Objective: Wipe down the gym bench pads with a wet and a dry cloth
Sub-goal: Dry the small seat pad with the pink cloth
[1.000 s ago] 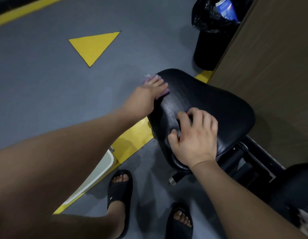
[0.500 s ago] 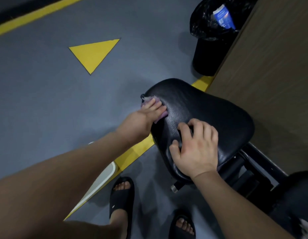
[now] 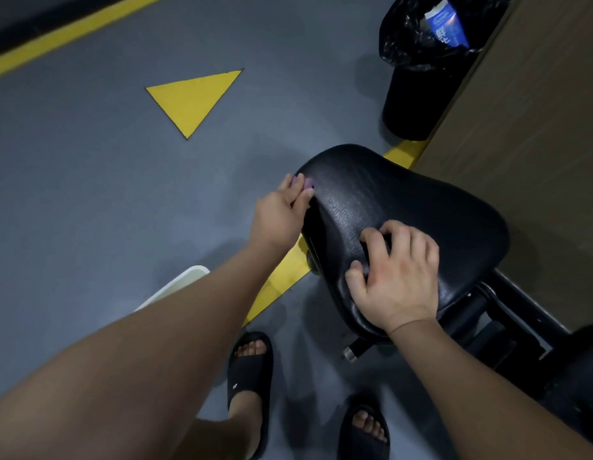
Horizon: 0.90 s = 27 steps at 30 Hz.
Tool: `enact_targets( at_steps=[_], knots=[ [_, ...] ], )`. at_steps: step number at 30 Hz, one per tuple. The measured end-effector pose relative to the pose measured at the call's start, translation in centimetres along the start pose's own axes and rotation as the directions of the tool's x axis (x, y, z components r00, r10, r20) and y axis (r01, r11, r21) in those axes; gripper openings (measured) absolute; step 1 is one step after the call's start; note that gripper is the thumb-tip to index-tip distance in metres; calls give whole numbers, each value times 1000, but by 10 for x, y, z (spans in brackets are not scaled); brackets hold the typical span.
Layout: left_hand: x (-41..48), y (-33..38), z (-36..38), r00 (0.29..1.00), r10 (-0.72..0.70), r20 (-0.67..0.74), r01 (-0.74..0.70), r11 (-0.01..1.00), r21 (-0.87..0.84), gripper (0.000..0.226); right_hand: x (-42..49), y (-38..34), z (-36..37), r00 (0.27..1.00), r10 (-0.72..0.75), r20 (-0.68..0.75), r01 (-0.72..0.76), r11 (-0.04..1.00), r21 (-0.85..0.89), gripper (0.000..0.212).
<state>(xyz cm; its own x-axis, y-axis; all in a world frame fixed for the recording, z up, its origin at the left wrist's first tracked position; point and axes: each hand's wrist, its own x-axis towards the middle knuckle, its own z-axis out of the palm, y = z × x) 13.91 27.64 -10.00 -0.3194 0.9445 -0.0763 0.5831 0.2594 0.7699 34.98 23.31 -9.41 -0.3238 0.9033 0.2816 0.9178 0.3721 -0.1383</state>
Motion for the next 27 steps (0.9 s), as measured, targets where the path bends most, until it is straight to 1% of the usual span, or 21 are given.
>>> enact_targets(
  at_steps=[1,2,5,8,10,12,13,16,19,20,22,23,24,26,27],
  knots=[
    [1,0,2,999,-45,-6,45,997,-67,42,0,0,0,1000,0,-1,0,1000,-1,44],
    [5,1,5,998,-64,-14,62,993,-97,41,0,0,0,1000,1,-2,-1,1000,0,44],
    [25,7,9,994,-106,-26,102,986,-133,38,0,1,1,1000,0,-5,1,1000,12,45],
    [61,7,10,981,-192,26,194,967,-167,34,1,4,6,1000,-10,-13,10,1000,12,46],
    [81,9,11,970,-227,93,241,952,-190,32,1,5,8,1000,-16,-25,16,1000,13,46],
    [89,10,9,949,-255,185,304,898,-319,25,1,6,9,999,-19,-33,19,1000,12,46],
    [89,7,6,941,-265,209,328,865,-380,23,1,6,10,999,-22,-34,22,1000,11,46],
    [61,-5,-4,926,-309,216,376,795,-477,28,0,5,9,999,-17,-35,17,1000,14,45],
    [16,-18,4,889,-363,279,457,678,-576,35,-1,4,7,999,-8,-33,9,1000,20,44],
    [3,-17,8,882,-365,298,470,630,-618,35,-1,4,6,1000,-6,-29,7,1000,23,44],
    [-5,-14,11,875,-396,277,472,577,-667,29,-1,5,6,1000,-2,-15,3,1000,28,44],
    [-1,-12,10,879,-408,246,461,594,-660,25,-1,5,6,1000,-3,-10,3,1000,29,44],
    [5,-10,8,887,-409,213,444,633,-635,21,-1,5,6,1000,-4,-7,4,1000,28,44],
    [16,-5,4,928,-334,166,367,737,-567,19,-2,5,7,1000,-3,-6,3,1000,31,44],
    [20,-5,5,936,-320,148,345,742,-575,23,-1,5,7,1000,-1,-3,1,1000,31,43]
  ],
)
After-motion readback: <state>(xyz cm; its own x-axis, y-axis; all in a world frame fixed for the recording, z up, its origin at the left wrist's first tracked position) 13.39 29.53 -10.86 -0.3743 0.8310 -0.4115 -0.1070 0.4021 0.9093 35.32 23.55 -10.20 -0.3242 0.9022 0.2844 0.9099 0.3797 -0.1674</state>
